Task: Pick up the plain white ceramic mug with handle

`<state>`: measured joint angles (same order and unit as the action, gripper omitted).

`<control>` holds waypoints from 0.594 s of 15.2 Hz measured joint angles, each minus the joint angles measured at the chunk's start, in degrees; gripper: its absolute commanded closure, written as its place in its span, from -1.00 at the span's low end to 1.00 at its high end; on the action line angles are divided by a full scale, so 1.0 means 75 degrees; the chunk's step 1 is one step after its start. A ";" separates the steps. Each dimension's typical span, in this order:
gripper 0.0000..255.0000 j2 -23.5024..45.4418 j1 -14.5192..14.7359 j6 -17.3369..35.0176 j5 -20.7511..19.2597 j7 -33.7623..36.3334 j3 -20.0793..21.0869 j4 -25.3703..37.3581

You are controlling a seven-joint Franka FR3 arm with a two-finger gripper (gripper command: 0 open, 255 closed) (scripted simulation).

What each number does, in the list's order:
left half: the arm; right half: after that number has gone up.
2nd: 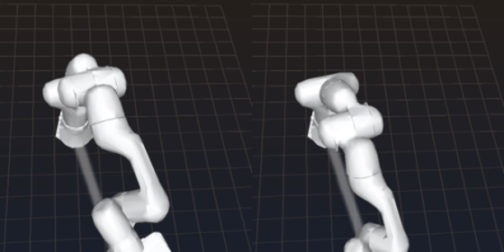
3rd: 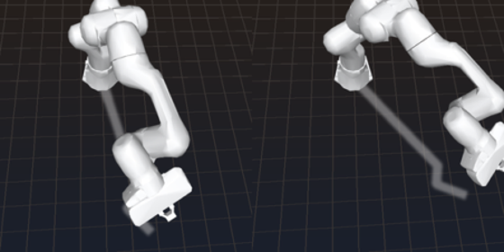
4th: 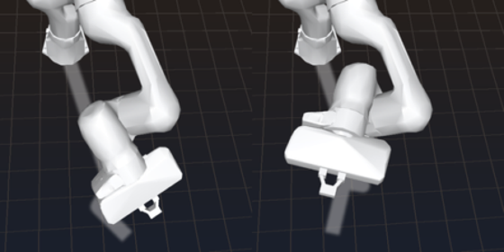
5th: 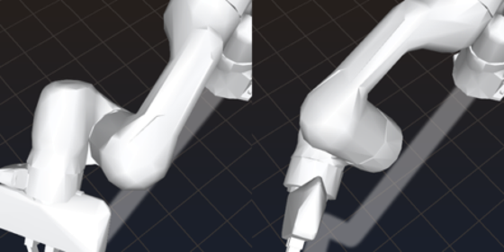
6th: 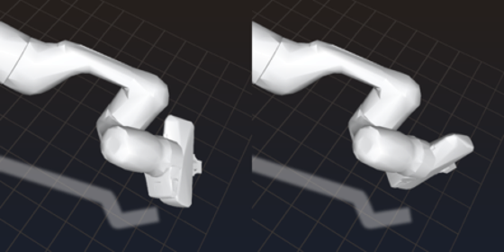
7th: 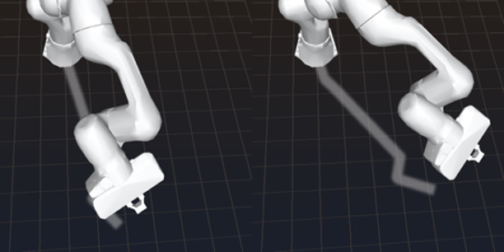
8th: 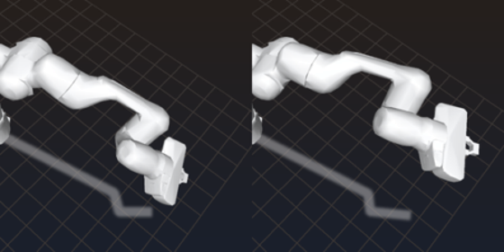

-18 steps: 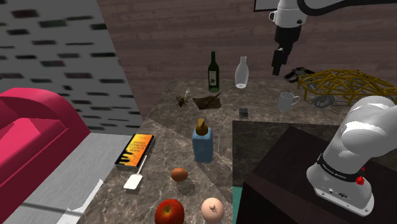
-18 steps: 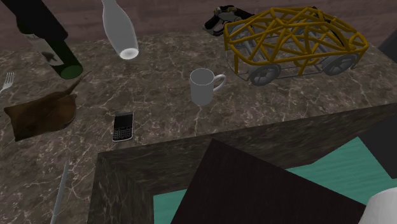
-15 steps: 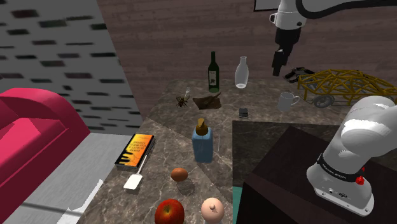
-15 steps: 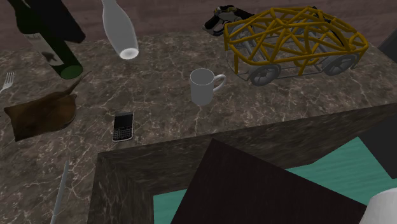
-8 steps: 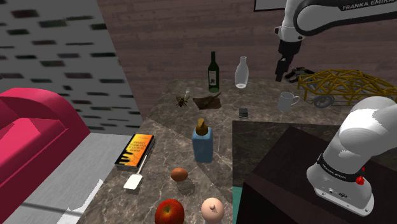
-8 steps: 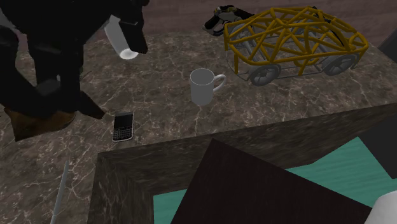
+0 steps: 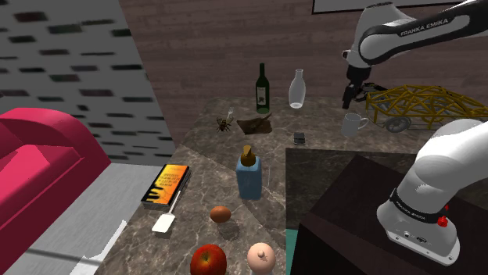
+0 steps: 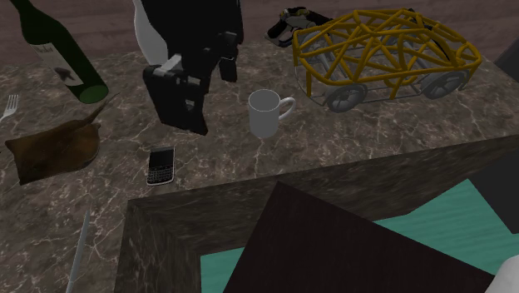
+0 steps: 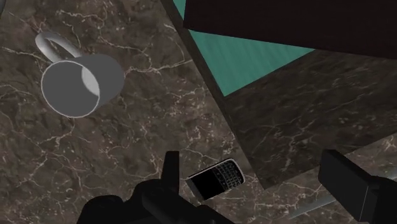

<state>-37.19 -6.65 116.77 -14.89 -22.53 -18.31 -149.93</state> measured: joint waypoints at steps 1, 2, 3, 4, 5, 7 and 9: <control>-1.00 0.0218 -0.0036 0.0260 -0.0048 -0.0144 -0.0190 -0.0016; -1.00 0.0397 -0.0070 0.0510 -0.0088 -0.0272 -0.0361 -0.0062; -1.00 0.0665 -0.0090 0.0727 -0.0104 -0.0456 -0.0575 0.0023; -1.00 0.0904 -0.0104 0.0997 -0.0118 -0.0609 -0.0765 0.0010; -1.00 0.1044 -0.0141 0.1199 -0.0138 -0.0764 -0.0939 -0.0028; -1.00 0.1528 -0.0132 0.1659 -0.0081 -0.1114 -0.1324 0.0036; -1.00 0.2022 -0.0065 0.2053 0.0075 -0.1470 -0.1675 0.0162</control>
<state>-22.03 -7.14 132.17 -14.33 -33.56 -30.87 -148.72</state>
